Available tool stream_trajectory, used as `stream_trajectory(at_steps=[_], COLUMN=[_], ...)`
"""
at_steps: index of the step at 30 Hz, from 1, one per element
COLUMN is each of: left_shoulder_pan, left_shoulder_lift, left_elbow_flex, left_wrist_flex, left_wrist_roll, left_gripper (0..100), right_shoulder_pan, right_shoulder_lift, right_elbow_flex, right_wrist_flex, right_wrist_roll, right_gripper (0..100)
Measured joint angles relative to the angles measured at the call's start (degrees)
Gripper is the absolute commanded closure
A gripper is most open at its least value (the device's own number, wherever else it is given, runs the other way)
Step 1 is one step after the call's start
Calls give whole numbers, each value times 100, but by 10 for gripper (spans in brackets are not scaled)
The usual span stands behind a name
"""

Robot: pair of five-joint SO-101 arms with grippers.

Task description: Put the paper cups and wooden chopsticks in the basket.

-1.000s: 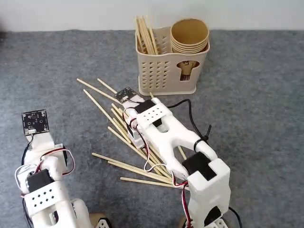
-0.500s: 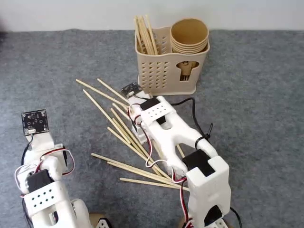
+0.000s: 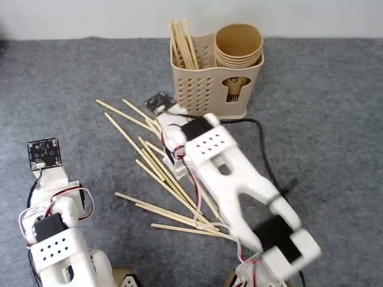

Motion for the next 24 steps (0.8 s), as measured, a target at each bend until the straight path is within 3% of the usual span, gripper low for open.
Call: stream_trajectory(at_steps=[13,24], left_shoulder_pan=[0,0], left_shoulder_lift=[0,0], left_elbow_flex=[0,0], left_wrist_flex=[-70,-70], left_wrist_roll=[0,0], left_gripper=[927,927], right_shoulder_pan=[-26,448], right_shoulder_lift=[-2514,-2901], right_elbow_flex=[0,0], right_wrist_flex=[-123,-1934], right_wrist_roll=[9,9], right_gripper=[991,991])
